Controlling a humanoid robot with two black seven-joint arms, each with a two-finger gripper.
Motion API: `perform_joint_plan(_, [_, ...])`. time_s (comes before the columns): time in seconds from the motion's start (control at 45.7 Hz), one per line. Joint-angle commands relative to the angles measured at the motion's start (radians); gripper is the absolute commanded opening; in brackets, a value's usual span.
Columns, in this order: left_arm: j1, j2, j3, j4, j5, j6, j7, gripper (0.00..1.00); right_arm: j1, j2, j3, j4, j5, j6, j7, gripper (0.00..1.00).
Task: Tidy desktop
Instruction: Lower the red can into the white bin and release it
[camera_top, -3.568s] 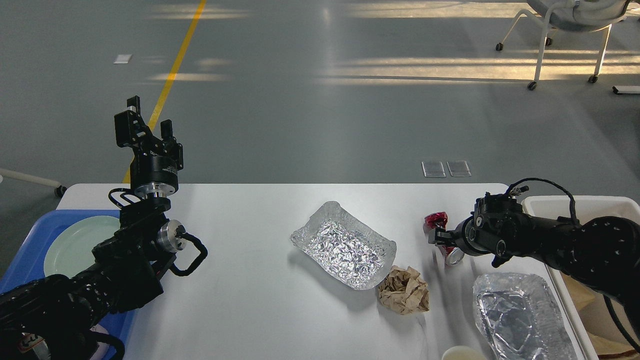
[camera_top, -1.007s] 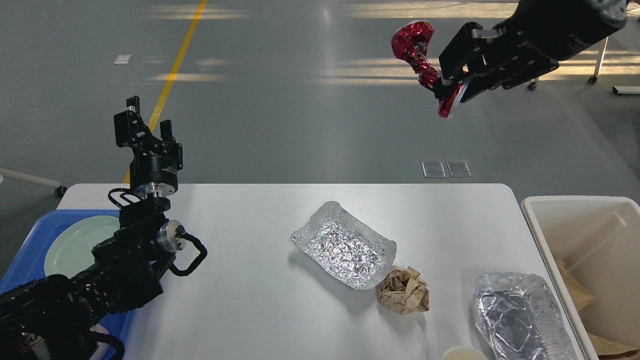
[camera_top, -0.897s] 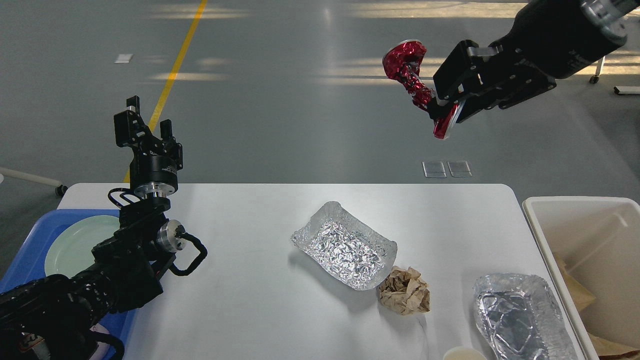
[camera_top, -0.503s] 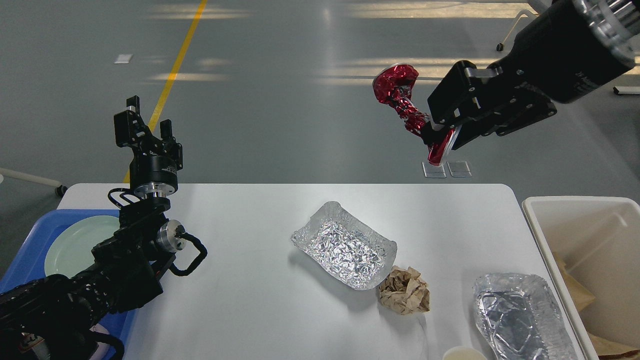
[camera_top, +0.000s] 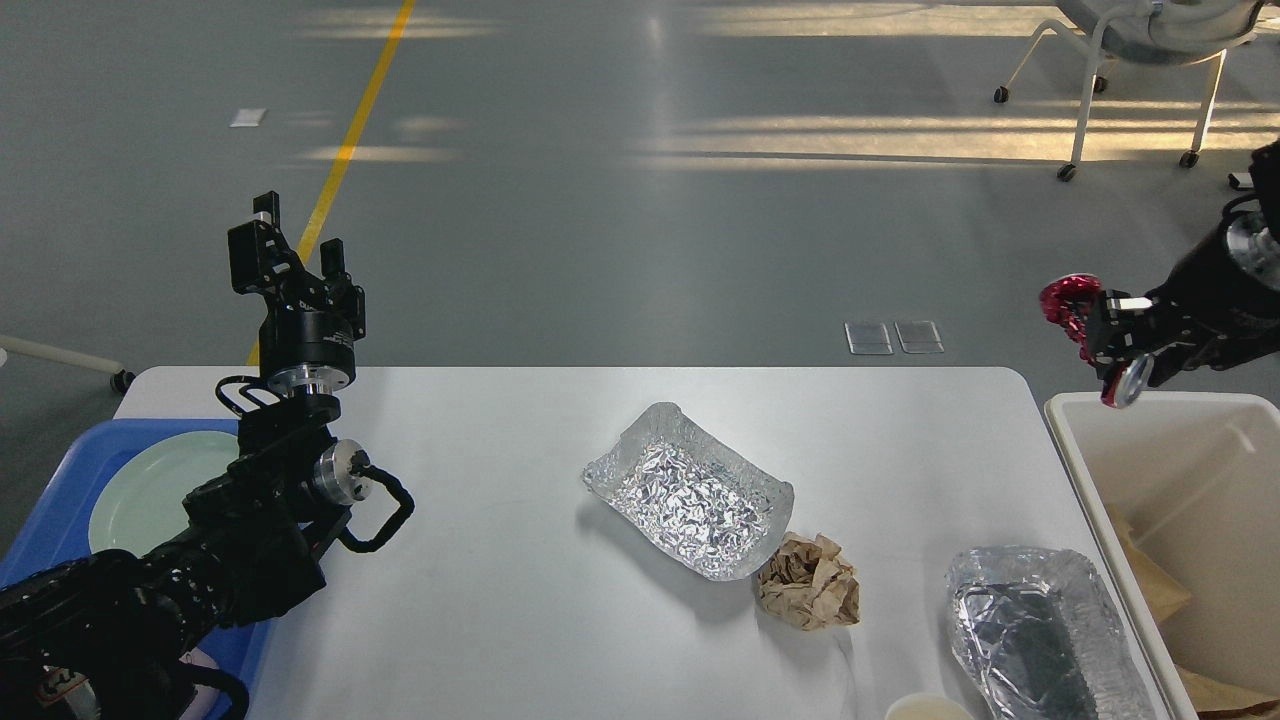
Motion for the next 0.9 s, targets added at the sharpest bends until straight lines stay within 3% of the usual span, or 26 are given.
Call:
perform_joint_plan(0.0, [0.0,0.0,0.0,0.0,0.0,0.0,0.0,0.96,-0.191,-0.001,-0.005,-0.137,-0.031,-0.111,-0.001,0.15])
perform_joint_plan(0.35, [0.0,0.0,0.0,0.0,0.0,0.0,0.0,0.96,-0.574,0.007,-0.024,-0.415,-0.028,-0.322,-0.001,0.27])
perform_joint_plan(0.46, [0.0,0.0,0.0,0.0,0.0,0.0,0.0,0.96,-0.657,0.008,-0.024,-0.465,-0.028,-0.397,-0.003,0.49])
perform_joint_plan(0.591, [0.0,0.0,0.0,0.0,0.001,0.0,0.0,0.96,-0.682,0.01,-0.013,-0.468,-0.022,-0.467,-0.003,0.99])
perform_joint_plan(0.876, [0.0,0.0,0.0,0.0,0.001,0.0,0.0,0.96,-0.67,0.037,-0.008,-0.458,-0.016,-0.467,-0.003,1.0])
